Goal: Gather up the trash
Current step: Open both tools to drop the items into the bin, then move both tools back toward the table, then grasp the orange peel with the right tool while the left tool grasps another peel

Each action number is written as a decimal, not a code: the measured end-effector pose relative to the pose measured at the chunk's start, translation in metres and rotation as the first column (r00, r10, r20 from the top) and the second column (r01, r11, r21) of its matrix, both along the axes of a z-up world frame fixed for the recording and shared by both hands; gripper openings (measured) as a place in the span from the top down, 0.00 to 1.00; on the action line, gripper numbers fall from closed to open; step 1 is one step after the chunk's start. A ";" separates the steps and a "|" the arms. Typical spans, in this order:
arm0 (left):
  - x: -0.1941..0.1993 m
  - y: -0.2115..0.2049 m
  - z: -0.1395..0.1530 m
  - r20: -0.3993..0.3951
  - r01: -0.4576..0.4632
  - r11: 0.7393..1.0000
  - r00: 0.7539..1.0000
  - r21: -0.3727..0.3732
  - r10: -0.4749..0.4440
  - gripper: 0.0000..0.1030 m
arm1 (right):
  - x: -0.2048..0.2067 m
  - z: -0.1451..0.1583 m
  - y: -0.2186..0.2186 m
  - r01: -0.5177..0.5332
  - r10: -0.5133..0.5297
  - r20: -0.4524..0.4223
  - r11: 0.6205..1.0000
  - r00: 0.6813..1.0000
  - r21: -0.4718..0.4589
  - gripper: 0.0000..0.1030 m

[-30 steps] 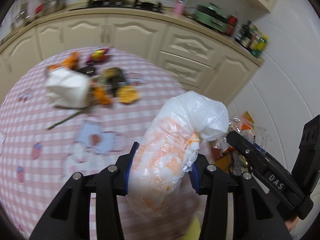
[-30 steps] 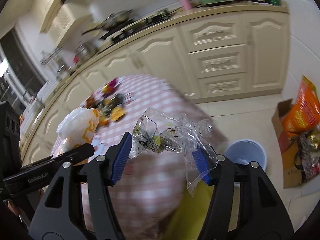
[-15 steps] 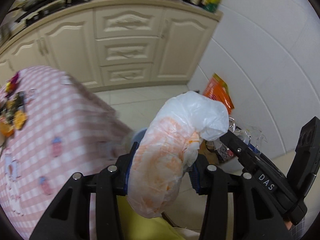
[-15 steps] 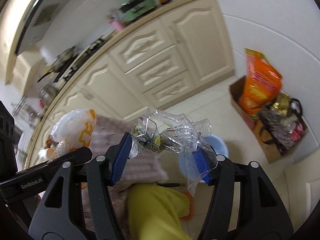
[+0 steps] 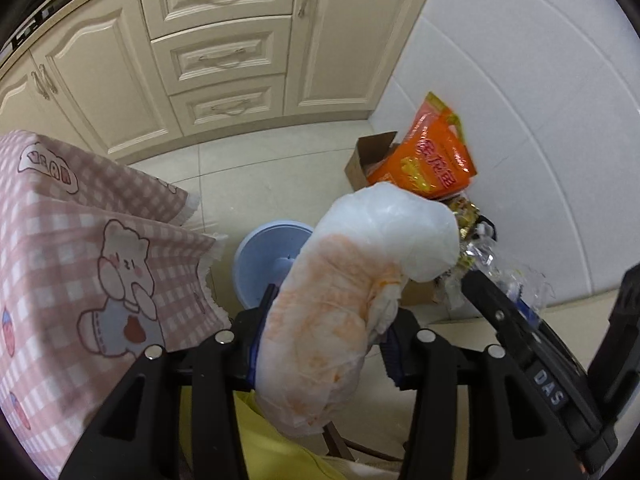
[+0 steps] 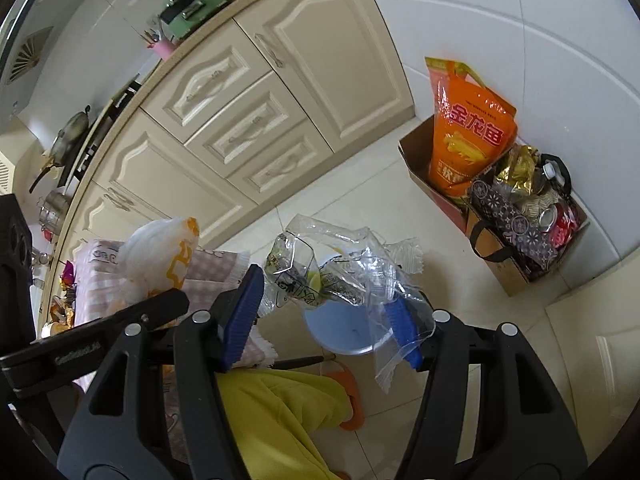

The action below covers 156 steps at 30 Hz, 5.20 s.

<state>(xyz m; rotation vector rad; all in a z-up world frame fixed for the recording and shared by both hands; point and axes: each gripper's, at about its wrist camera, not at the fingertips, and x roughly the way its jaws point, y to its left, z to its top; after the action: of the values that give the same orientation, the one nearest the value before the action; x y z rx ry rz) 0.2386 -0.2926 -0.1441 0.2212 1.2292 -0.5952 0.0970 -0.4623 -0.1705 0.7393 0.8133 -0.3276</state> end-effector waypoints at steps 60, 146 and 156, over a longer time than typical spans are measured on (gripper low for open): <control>-0.033 0.189 0.083 0.253 -0.300 0.953 0.919 -0.043 0.301 0.20 | 0.038 0.080 0.145 -0.315 0.326 0.058 0.938 0.944 -0.146 0.22; 0.130 0.299 0.046 0.133 -0.557 0.828 0.827 0.065 0.546 0.17 | 0.201 0.075 0.180 -0.409 0.430 0.136 0.899 0.893 -0.153 0.76; 0.134 0.308 0.048 0.108 -0.552 0.833 0.831 0.039 0.546 0.63 | 0.203 0.070 0.175 -0.414 0.431 0.115 0.899 0.895 -0.145 0.77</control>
<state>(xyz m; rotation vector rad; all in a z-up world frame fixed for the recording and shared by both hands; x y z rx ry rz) 0.3726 0.0157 -0.0964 -0.0554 1.1526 -0.0367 0.3002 -0.2871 -0.1009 0.4519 0.7870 0.0723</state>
